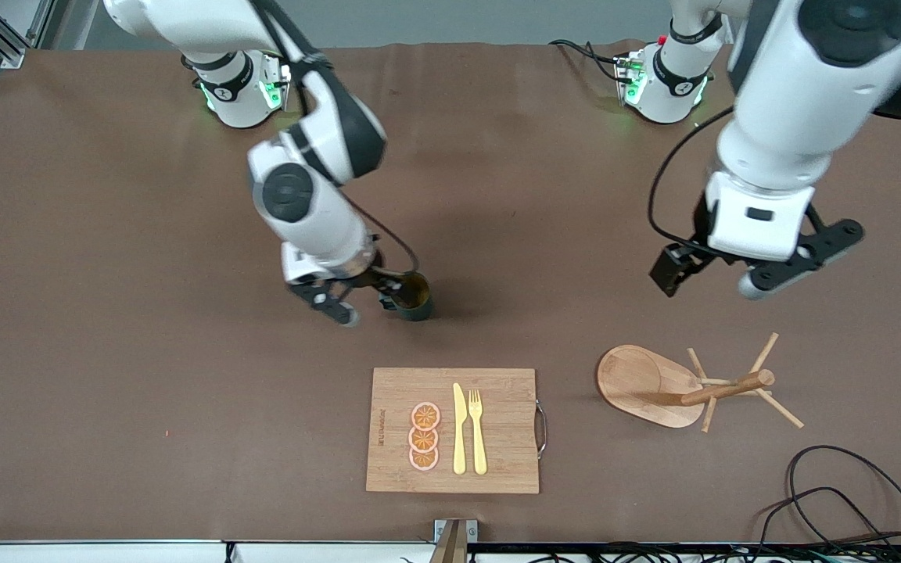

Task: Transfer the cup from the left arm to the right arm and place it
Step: 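Lower the right gripper over the mug while the left gripper retracts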

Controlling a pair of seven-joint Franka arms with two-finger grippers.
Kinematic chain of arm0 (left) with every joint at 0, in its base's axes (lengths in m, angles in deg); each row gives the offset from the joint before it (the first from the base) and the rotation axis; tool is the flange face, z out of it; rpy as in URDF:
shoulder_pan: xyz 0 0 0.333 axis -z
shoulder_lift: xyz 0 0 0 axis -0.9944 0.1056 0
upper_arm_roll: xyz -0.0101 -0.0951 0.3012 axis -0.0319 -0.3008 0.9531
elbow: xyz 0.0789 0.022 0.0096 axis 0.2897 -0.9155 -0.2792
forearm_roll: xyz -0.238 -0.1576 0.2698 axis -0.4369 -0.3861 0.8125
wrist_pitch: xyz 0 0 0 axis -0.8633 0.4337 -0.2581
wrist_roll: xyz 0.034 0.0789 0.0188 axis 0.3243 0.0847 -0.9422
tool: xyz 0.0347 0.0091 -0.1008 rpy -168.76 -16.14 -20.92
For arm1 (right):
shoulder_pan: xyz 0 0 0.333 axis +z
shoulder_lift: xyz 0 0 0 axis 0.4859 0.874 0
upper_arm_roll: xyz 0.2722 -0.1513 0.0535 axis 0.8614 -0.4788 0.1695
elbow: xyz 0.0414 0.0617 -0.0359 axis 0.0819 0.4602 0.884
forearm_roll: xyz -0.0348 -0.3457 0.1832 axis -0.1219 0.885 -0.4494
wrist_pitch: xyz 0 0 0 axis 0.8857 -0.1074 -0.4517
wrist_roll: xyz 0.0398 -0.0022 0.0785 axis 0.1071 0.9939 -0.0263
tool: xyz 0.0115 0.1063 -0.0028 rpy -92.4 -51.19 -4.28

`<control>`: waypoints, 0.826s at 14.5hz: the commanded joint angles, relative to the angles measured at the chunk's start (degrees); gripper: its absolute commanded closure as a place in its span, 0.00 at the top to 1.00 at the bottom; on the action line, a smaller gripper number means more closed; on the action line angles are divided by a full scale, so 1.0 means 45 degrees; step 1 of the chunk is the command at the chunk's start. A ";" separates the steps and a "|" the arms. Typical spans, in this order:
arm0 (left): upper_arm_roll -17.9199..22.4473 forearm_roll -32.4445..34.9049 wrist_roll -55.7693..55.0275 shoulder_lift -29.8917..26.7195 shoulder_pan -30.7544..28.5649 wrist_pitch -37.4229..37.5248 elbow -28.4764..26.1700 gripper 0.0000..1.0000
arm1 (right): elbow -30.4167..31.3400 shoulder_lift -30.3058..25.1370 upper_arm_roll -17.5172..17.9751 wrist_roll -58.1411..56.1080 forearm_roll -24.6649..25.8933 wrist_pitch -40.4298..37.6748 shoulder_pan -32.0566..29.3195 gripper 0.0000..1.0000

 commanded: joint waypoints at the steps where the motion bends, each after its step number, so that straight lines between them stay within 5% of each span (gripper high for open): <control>1: -0.0144 -0.0425 0.0995 -0.0254 -0.0825 0.0125 -0.0060 1.00 | -0.1052 0.1396 -0.0208 0.0677 -0.0071 0.0005 0.0484 1.00; 5: -0.0144 -0.1185 0.4112 -0.0411 -0.2426 0.0711 -0.0080 1.00 | -0.1013 0.2140 -0.0189 0.0716 -0.0168 0.0925 0.0778 0.98; 12: -0.0046 -0.1265 0.9566 -0.1229 -0.3931 0.2899 -0.0255 1.00 | -0.0955 0.2180 -0.0208 -0.0159 0.0241 0.0808 0.0604 0.03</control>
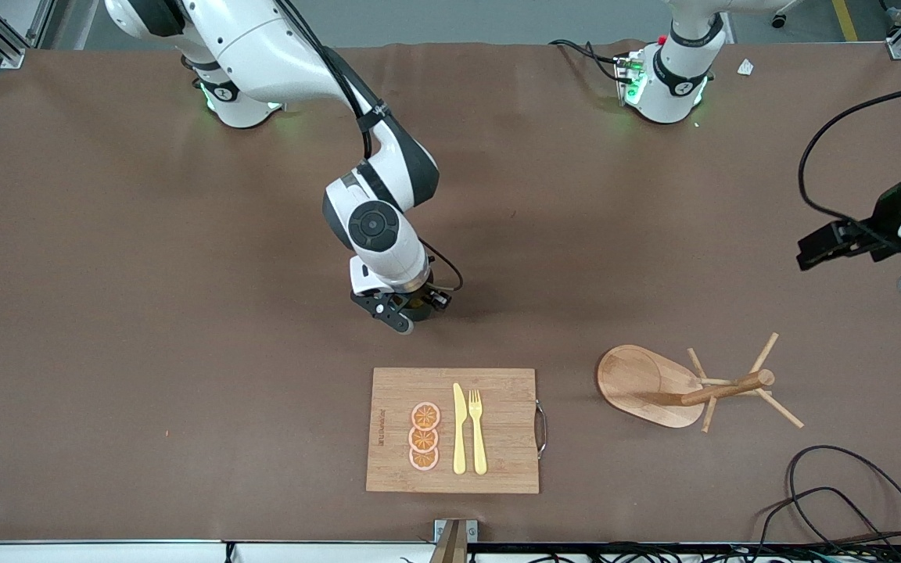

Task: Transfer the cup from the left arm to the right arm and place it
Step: 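Lower the right gripper over the mug while the left gripper retracts, then grasp the mug rim with the right gripper and carry it sideways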

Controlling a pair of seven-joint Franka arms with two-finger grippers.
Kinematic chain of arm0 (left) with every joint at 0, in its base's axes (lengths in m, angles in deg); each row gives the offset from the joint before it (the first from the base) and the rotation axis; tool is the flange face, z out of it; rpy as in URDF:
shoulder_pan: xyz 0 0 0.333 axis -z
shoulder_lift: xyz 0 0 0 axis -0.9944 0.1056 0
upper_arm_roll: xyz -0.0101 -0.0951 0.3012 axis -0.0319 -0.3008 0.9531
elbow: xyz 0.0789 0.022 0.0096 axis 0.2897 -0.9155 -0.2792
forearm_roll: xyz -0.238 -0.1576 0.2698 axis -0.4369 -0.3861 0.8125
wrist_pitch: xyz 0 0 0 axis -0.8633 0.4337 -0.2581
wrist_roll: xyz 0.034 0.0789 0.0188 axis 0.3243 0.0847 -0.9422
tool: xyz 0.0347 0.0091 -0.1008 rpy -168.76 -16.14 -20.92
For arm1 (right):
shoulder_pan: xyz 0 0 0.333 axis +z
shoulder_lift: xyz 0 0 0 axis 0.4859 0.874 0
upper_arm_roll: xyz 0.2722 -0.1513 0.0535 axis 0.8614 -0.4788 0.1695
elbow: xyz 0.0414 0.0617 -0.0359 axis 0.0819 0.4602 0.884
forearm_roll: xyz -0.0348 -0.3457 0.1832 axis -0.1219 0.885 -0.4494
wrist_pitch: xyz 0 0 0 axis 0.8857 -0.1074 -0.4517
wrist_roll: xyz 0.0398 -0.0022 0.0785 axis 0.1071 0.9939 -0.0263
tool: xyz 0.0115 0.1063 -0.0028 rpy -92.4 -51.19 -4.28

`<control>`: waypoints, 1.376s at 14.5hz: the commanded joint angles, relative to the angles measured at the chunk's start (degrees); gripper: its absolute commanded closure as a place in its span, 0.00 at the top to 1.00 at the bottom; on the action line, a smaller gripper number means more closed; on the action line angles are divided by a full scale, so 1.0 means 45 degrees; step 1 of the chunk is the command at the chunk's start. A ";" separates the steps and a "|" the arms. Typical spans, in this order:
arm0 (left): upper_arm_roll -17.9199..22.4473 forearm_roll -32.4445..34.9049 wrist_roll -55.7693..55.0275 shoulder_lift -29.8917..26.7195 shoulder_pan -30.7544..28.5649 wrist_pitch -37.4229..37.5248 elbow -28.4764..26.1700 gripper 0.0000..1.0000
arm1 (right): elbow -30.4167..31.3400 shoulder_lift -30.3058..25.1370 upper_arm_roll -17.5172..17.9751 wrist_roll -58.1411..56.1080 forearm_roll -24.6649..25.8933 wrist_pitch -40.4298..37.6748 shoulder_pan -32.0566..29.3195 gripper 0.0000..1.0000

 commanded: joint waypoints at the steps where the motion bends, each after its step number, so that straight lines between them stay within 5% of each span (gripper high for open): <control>1: -0.0037 -0.0071 0.1076 -0.0753 -0.0221 0.0275 -0.0377 1.00 | -0.0047 -0.0011 -0.0020 -0.0618 0.0170 -0.0156 -0.0099 0.01; 6: -0.0154 -0.0188 0.1194 -0.2531 -0.0416 0.0256 -0.2389 1.00 | -0.0125 -0.0147 -0.0059 -0.1515 0.0170 -0.0292 -0.0956 0.00; 11: -0.1266 -0.0266 0.1799 -0.3663 -0.1430 0.0217 -0.3306 1.00 | -0.1352 -0.0500 -0.0098 -0.4833 0.0364 -0.2358 -0.4195 0.00; 14: -0.1892 -0.0169 0.1819 -0.4288 -0.1979 0.0099 -0.3930 1.00 | -0.1434 -0.0442 -0.0099 -0.5385 0.2722 -0.2519 -0.5565 0.00; 20: -0.1952 -0.0149 0.1936 -0.4544 -0.1862 0.0314 -0.4128 1.00 | -0.1258 -0.0012 -0.0001 -0.7588 0.2749 -0.2227 -0.8417 0.01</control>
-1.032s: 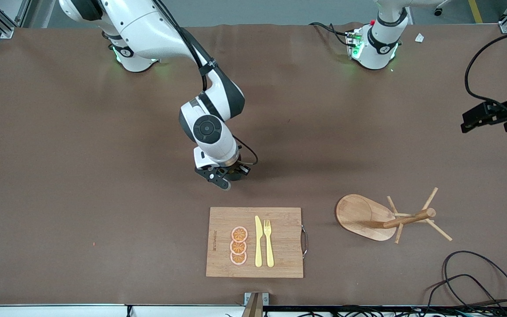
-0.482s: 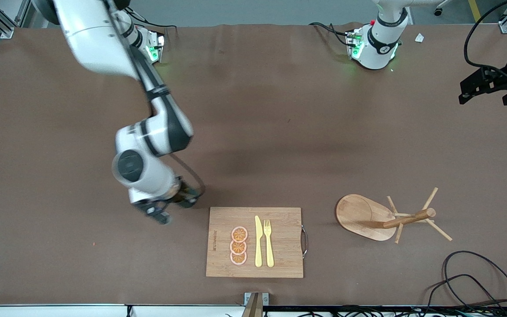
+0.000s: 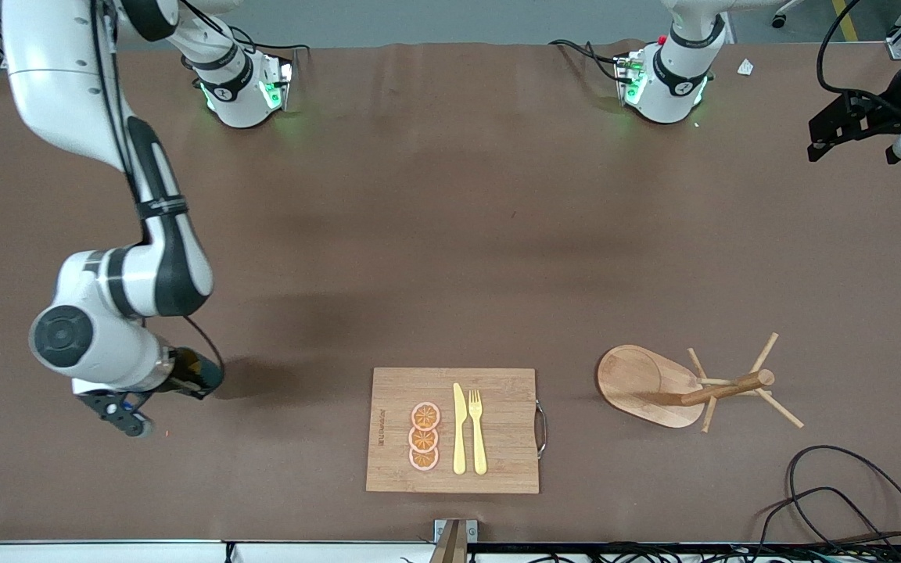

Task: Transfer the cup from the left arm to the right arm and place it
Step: 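Grasp the mug rim with the right gripper and carry it sideways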

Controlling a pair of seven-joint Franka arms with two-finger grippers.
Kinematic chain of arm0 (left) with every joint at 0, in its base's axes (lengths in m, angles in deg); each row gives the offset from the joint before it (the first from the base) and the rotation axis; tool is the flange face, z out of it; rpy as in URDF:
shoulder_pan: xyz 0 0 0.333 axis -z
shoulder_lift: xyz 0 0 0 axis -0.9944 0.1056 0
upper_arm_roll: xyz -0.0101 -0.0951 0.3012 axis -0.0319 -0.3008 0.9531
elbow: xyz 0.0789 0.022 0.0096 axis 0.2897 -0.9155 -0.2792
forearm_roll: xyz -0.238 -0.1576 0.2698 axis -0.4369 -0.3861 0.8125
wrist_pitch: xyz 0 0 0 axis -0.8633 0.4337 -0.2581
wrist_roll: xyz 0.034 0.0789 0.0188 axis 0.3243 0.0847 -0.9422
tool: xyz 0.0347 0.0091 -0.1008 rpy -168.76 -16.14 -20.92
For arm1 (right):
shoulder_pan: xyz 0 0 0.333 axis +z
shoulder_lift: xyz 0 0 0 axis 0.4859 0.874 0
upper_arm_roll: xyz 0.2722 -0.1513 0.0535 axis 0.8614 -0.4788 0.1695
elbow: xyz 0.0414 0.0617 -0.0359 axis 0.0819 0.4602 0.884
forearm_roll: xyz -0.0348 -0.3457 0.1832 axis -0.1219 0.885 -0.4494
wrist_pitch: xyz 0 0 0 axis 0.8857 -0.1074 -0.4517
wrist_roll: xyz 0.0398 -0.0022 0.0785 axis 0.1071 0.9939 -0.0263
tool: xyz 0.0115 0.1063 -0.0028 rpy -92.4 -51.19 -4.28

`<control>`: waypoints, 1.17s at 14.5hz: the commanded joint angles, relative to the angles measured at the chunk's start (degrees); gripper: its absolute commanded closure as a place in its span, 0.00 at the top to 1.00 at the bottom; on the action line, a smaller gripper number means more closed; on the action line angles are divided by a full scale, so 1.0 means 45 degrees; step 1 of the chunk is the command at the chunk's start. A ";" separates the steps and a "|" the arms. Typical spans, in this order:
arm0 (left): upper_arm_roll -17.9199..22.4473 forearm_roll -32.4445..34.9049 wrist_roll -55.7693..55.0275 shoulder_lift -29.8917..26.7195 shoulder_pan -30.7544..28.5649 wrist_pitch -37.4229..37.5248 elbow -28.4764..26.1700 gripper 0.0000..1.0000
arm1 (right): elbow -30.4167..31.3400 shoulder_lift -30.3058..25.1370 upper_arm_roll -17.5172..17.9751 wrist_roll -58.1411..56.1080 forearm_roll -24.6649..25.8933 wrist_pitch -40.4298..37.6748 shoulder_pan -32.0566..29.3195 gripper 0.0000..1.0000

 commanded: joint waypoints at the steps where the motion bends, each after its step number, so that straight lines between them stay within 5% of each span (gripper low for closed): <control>1: -0.0089 -0.0143 0.0317 -0.0266 -0.0155 -0.0055 -0.0286 1.00 | 0.0314 0.0140 0.0372 -0.1124 0.0120 0.0365 -0.0971 0.01; 4: -0.0089 -0.0182 0.0278 -0.0227 -0.0135 -0.0055 -0.0266 1.00 | 0.0899 0.0296 0.0392 -0.1400 0.0120 0.1339 -0.1285 0.02; 7: -0.0070 -0.0221 0.0297 -0.0227 -0.0213 0.0042 -0.0286 1.00 | 0.1116 0.0296 0.0392 -0.1421 0.0139 0.1636 -0.1306 0.18; 9: -0.0070 -0.0241 0.0317 -0.0188 -0.0214 0.0043 -0.0228 1.00 | 0.1039 0.0238 0.0372 -0.1421 0.0140 0.1578 -0.1266 0.47; 11: -0.0070 -0.0279 0.0298 -0.0188 -0.0214 0.0043 -0.0227 1.00 | 0.0980 0.0102 0.0391 -0.1440 0.0140 0.1539 -0.1286 1.00; 17: -0.0207 -0.0280 0.0220 -0.0052 -0.0057 0.0043 0.0084 1.00 | 0.0980 -0.2725 0.0392 -0.4975 0.0120 -0.1600 -0.1267 1.00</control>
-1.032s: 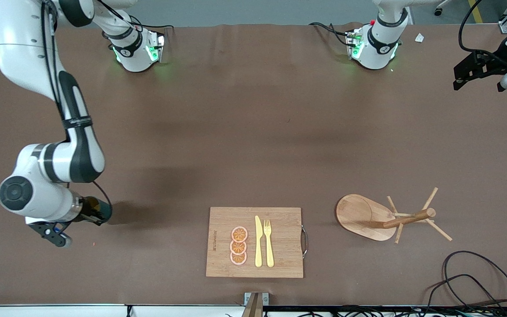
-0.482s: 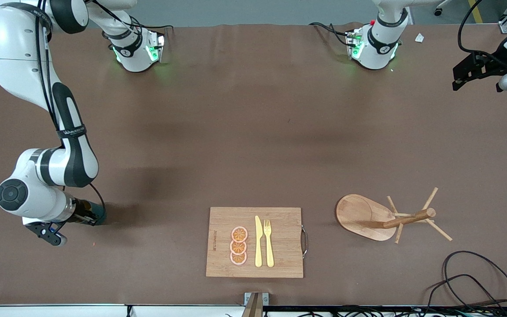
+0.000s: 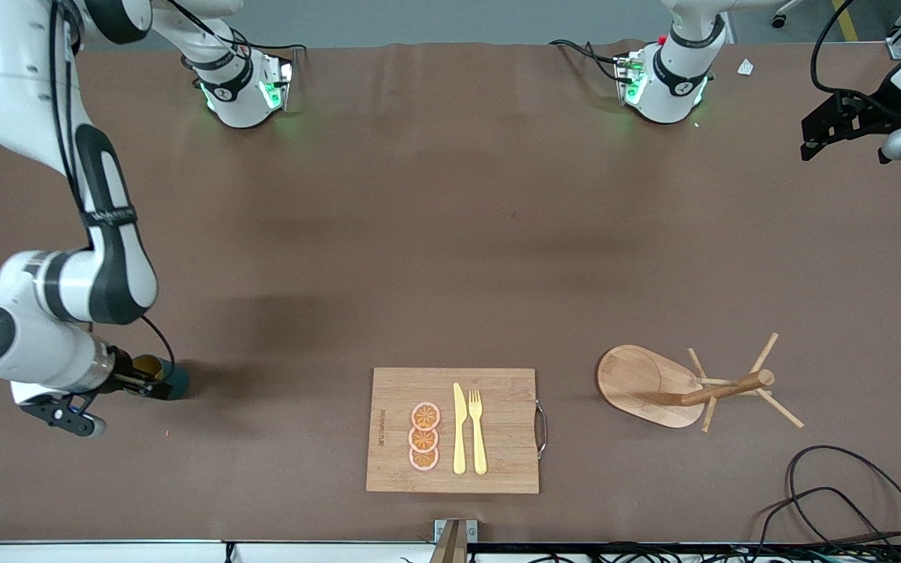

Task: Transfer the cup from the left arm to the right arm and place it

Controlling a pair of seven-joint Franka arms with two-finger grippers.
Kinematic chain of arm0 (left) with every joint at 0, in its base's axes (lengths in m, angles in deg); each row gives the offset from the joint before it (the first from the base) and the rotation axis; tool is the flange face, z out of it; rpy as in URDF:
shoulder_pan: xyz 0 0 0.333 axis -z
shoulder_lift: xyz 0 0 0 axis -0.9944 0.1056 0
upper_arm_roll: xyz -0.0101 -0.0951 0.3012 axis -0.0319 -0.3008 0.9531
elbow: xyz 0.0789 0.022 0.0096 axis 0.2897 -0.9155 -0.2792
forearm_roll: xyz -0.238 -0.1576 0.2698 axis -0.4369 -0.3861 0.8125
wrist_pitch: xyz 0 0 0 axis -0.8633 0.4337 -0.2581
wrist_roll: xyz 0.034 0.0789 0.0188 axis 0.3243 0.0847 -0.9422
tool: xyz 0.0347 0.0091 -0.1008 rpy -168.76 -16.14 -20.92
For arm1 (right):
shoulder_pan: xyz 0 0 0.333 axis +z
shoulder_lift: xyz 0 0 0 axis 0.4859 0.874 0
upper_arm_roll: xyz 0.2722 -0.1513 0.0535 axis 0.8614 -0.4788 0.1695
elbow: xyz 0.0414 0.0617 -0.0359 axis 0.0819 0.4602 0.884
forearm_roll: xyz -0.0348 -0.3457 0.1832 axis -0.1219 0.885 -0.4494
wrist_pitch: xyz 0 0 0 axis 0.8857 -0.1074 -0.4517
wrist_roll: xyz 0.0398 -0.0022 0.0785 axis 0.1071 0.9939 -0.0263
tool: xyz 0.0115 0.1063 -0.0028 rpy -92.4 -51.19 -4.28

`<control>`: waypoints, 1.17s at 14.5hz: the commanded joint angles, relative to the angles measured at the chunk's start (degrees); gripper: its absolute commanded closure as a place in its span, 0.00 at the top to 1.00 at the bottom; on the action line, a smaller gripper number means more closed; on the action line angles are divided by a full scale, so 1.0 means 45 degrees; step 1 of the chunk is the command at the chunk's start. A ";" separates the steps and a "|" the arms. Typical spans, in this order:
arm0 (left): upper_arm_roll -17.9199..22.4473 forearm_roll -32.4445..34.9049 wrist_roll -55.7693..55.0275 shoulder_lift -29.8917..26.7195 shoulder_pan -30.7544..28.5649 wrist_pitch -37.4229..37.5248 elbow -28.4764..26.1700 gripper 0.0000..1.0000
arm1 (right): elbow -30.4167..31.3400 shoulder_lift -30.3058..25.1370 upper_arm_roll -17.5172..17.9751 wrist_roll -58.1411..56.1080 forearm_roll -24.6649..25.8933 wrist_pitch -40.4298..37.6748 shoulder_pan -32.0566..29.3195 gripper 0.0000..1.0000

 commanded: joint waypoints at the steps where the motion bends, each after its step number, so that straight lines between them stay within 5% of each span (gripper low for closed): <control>1: -0.0046 -0.0233 0.0214 0.0073 -0.0061 0.0038 0.0228 1.00 | 0.0617 -0.2032 0.0177 -0.0780 0.0111 -0.1632 -0.0113 1.00; 6: -0.0007 -0.0213 0.0175 0.0425 -0.0119 0.0038 0.0540 1.00 | 0.1415 -0.5506 0.0197 -0.1207 0.0111 -0.3900 -0.0113 1.00; 10: -0.0006 -0.0155 0.0195 0.0445 -0.0158 0.0038 0.0638 1.00 | 0.3192 -0.8281 0.0119 -0.2127 0.0130 -0.4080 -0.0152 1.00; 17: -0.0026 -0.0174 0.0195 0.0464 -0.0041 0.0077 0.0775 1.00 | 0.3742 -0.9165 0.0099 -0.2128 0.0150 -0.4137 -0.0230 1.00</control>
